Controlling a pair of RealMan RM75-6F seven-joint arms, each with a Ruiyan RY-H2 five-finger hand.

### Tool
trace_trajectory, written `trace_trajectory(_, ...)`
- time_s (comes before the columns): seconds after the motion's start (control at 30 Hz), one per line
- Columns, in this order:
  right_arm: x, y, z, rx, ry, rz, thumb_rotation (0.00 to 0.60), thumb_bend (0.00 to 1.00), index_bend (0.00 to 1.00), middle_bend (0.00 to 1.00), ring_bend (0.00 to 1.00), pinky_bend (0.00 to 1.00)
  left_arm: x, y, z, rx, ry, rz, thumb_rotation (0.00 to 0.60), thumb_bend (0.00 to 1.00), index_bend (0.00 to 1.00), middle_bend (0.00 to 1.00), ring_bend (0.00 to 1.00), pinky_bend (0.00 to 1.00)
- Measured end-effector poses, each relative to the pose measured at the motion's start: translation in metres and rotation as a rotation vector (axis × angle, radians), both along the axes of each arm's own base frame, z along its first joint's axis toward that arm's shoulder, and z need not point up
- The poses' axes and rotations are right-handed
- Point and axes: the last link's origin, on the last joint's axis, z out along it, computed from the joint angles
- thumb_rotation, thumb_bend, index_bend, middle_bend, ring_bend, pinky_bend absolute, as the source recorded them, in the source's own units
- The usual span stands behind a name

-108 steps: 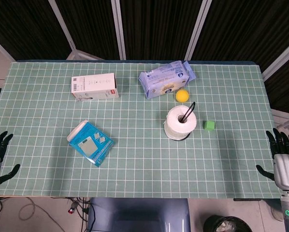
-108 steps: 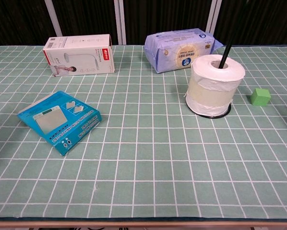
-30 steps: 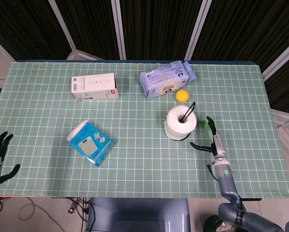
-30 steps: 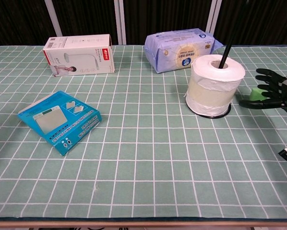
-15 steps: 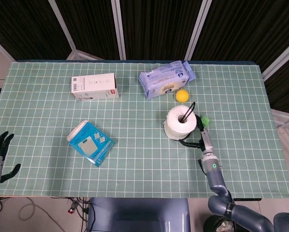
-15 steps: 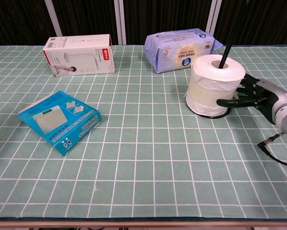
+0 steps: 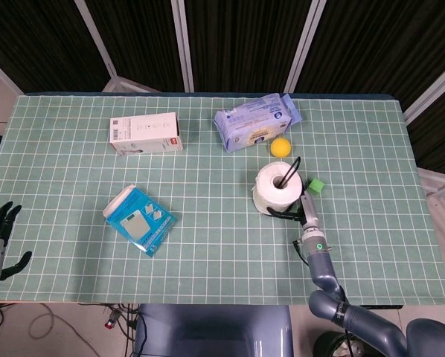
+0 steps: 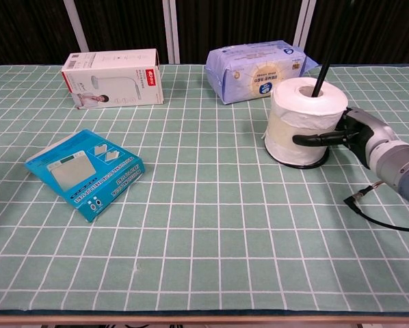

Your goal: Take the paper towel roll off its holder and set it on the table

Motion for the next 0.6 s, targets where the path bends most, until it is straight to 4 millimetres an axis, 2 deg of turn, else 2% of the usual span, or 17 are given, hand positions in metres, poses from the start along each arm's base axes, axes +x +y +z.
trace_trajectory(0.47,0.014,-0.012,-0.007,0.013,-0.012,0.012,0.6,0.0,0.0,0.0,0.0,0.0,-0.001,0.001,0.001,0.001,-0.002,0.004,0.6,0.24,0.06,0.0,0.0,0.0)
trace_trajectory(0.57,0.015,-0.015,-0.008,0.011,-0.015,0.004,0.6,0.0,0.01,0.04,0.04,0.0,-0.001,0.001,0.001,0.003,-0.004,0.005,0.6,0.24,0.06,0.0,0.0,0.0)
trace_trajectory(0.6,0.015,-0.016,-0.008,0.008,-0.012,0.002,0.6,0.0,0.03,0.08,0.08,0.0,-0.001,0.001,0.001,0.003,-0.004,0.005,0.6,0.24,0.06,0.0,0.0,0.0)
